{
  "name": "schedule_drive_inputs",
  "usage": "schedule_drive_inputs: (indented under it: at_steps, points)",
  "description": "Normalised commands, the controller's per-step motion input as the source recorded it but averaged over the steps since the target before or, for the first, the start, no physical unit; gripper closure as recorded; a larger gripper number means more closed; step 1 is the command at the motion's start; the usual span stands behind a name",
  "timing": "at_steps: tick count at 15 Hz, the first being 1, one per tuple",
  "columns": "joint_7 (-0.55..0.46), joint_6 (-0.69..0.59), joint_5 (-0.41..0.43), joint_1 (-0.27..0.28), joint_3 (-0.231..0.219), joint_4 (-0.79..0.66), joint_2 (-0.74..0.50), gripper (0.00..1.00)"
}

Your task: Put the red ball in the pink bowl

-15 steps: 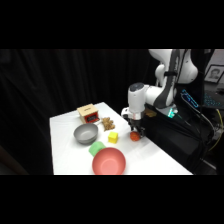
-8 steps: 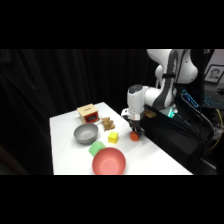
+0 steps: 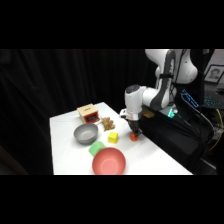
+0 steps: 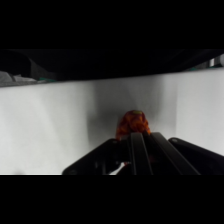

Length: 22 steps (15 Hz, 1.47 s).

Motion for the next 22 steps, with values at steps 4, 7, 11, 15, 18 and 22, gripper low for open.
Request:
schedule_drive_inputs:
  at_steps: [4, 7, 11, 15, 18, 22]
  points:
    - [-0.09, -0.43, 0.023, -0.014, 0.029, 0.04, -0.34, 0.98]
    - [0.00, -0.56, -0.066, 0.051, -0.007, 0.05, -0.45, 0.98]
    - [0.05, -0.51, -0.113, 0.065, -0.005, 0.15, -0.34, 0.98]
    - [0.10, -0.40, -0.152, 0.047, -0.007, 0.31, -0.10, 0.98]
    - [0.13, -0.31, -0.129, 0.041, -0.005, 0.43, 0.08, 0.98]
    - [0.13, -0.27, -0.102, 0.050, 0.004, 0.45, 0.17, 0.98]
